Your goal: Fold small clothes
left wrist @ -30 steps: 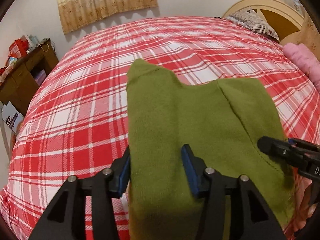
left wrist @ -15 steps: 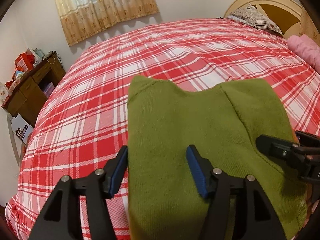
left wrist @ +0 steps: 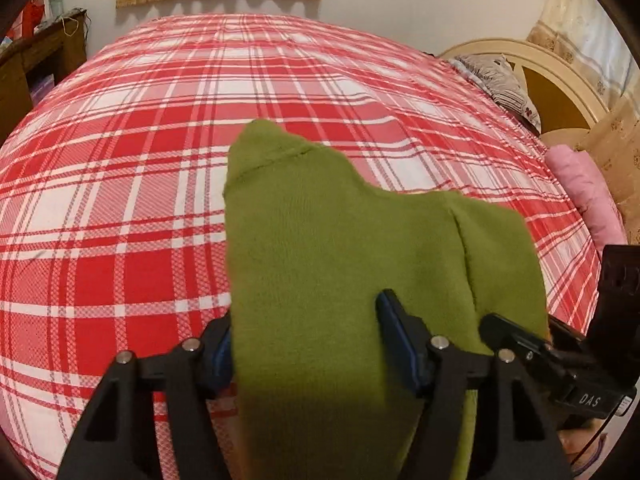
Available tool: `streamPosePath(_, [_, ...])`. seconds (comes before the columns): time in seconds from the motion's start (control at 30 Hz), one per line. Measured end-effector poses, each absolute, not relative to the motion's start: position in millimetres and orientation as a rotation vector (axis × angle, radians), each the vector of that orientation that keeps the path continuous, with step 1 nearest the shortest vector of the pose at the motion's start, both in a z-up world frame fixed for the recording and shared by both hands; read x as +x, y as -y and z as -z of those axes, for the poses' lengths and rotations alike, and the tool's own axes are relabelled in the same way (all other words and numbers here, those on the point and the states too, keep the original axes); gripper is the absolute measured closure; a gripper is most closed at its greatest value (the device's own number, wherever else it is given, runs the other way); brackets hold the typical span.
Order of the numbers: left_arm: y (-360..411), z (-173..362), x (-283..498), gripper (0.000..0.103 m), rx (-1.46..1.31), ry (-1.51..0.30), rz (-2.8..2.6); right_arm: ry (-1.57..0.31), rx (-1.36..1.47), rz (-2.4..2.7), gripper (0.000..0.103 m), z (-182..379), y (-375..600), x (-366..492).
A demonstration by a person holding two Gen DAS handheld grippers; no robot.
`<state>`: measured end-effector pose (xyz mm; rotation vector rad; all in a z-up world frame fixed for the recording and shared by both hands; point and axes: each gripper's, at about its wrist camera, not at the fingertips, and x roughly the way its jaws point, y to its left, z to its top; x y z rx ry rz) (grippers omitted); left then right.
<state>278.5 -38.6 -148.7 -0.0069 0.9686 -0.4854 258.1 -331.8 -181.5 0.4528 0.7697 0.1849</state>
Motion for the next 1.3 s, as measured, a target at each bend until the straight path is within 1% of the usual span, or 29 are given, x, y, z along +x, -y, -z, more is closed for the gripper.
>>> streamPosePath(0.03, [43.6,146.9,273.4,0.047,0.022,-0.948,0.482,-0.768,0.437,-0.182,0.048,180.1,328.7,257.7])
streamPosePath(0.07, [50.8,144.4,267.1,0.05,0.067,-0.918,0.472,-0.763,0.418,-0.181,0.056,178.0,324.9,256.5])
streamPosePath(0.1, [58.6,142.1,260.0,0.058,0.118,-0.888,0.457,-0.758,0.402,-0.175,0.061,175.9,321.3,255.1])
streamPosePath(0.13, [63.8,140.3,254.3,0.065,0.157,-0.864,0.442,-0.753,0.381,-0.161,0.062,173.3,317.3,252.8])
streamPosePath(0.23, [65.6,134.9,243.6,0.071,0.198,-0.83,0.405,-0.74,0.328,-0.115,0.067,163.7,306.5,242.9])
streamPosePath(0.43, [61.5,120.4,213.0,0.073,0.226,-0.788,0.378,-0.697,0.282,-0.093,0.069,139.2,289.9,211.8])
streamPosePath(0.6, [55.0,109.2,200.2,0.073,0.226,-0.772,0.358,-0.662,0.307,-0.1,0.069,121.0,278.7,187.7])
streamPosePath(0.9, [53.8,98.2,171.5,0.073,0.244,-0.738,0.349,-0.634,0.235,-0.07,0.069,102.5,259.3,148.8])
streamPosePath(1.3, [37.2,85.7,148.5,0.073,0.216,-0.696,0.337,-0.569,0.249,-0.041,0.07,87.6,245.3,115.0])
